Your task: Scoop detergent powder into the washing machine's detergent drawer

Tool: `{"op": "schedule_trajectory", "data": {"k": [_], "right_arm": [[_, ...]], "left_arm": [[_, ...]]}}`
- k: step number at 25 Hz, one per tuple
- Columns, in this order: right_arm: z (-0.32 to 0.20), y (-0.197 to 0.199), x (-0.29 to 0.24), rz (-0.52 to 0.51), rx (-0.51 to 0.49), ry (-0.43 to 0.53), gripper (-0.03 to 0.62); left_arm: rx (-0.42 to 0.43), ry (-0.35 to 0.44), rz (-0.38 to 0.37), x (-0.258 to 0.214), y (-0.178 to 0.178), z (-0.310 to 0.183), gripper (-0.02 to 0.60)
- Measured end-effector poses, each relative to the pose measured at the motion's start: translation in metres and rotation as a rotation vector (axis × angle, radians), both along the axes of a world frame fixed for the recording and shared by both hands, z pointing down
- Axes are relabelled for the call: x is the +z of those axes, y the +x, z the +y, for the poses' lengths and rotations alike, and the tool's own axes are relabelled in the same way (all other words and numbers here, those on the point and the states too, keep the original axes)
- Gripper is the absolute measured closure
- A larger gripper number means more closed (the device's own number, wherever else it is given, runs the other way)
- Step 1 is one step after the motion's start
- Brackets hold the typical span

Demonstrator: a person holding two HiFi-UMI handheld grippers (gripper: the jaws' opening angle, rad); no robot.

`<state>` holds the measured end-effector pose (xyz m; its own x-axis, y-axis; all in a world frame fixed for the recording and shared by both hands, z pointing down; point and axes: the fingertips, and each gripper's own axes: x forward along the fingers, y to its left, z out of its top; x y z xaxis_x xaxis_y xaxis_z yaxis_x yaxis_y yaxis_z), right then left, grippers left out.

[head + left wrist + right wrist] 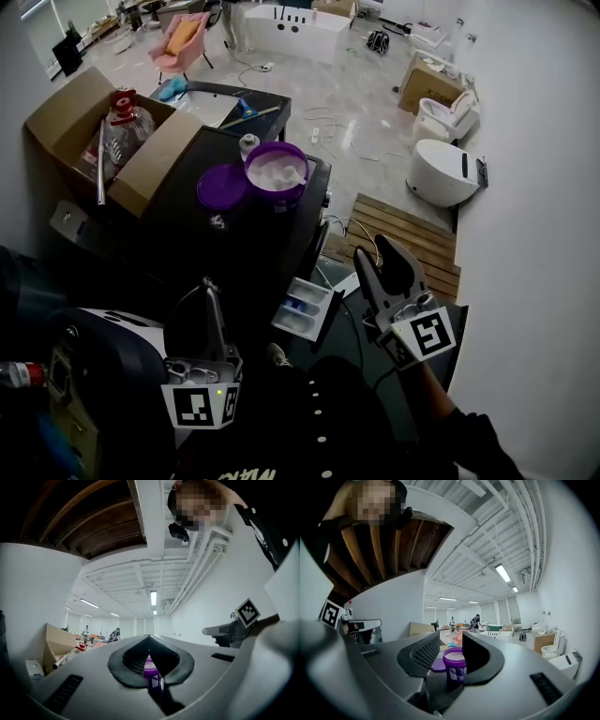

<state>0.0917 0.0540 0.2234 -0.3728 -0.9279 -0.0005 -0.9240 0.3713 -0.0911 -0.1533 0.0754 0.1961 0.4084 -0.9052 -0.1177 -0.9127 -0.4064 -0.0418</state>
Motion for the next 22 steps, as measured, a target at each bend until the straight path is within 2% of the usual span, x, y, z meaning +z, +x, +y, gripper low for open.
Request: {"op": "schedule_trajectory", "data": {"k": [8, 15, 17, 22], "right_arm": [[-0.061, -0.018, 0.024, 0.022, -0.044, -0.085, 0.445], [-0.12, -0.018, 0.065, -0.005, -0.101, -0.187, 0.445], [-0.135, -0.019, 0.078, -0.034, -0.115, -0.224, 0.445], [-0.172, -0.026, 0.113, -0.189, -0.128, -0.354, 0.445]], "left_arm": [[-0.02, -0.074, 0.001, 0.029, -0.008, -0.038, 0.566], [-0.084, -0.113, -0.009, 0.039, 0.002, -0.068, 0.566], [-0.078, -0.124, -0.02, 0.044, 0.006, -0.074, 0.566], [-0.06, -0.166, -0.042, 0.064, 0.018, -0.084, 0.566]]}}
